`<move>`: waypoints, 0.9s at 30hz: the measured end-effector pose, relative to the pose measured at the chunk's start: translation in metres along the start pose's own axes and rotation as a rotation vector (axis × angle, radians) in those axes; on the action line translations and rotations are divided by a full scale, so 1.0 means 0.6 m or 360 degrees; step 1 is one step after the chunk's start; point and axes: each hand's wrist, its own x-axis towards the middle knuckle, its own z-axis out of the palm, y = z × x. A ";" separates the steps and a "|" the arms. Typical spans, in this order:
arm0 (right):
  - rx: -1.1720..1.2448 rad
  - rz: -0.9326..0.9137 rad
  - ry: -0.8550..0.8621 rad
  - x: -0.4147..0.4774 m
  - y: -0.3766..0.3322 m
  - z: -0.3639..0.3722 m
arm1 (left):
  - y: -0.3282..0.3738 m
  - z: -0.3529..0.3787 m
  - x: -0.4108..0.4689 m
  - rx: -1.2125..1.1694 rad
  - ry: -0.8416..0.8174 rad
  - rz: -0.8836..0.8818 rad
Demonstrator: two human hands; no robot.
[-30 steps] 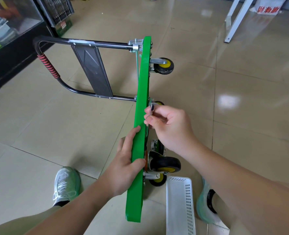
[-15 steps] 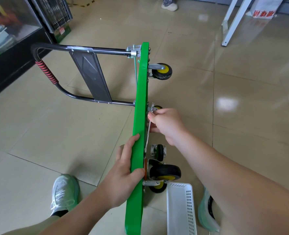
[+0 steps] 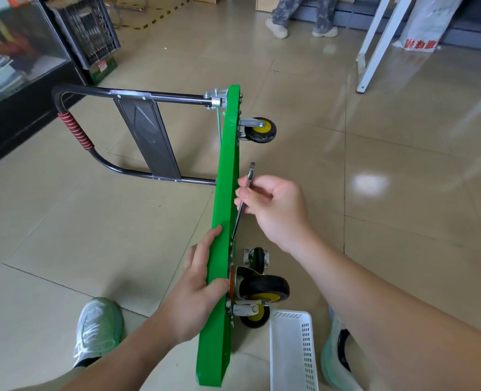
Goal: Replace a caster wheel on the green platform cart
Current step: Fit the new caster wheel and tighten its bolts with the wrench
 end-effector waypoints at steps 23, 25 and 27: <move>-0.0060 -0.0712 -0.0070 -0.094 0.033 -0.002 | 0.001 0.002 -0.002 0.0030 0.0021 -0.0006; -0.0121 -0.0775 -0.0079 -0.095 0.035 -0.001 | 0.000 0.002 -0.002 0.0029 0.0018 -0.0007; -0.0133 -0.0786 -0.0073 -0.094 0.037 -0.001 | -0.001 0.001 -0.002 0.0022 0.0013 -0.0014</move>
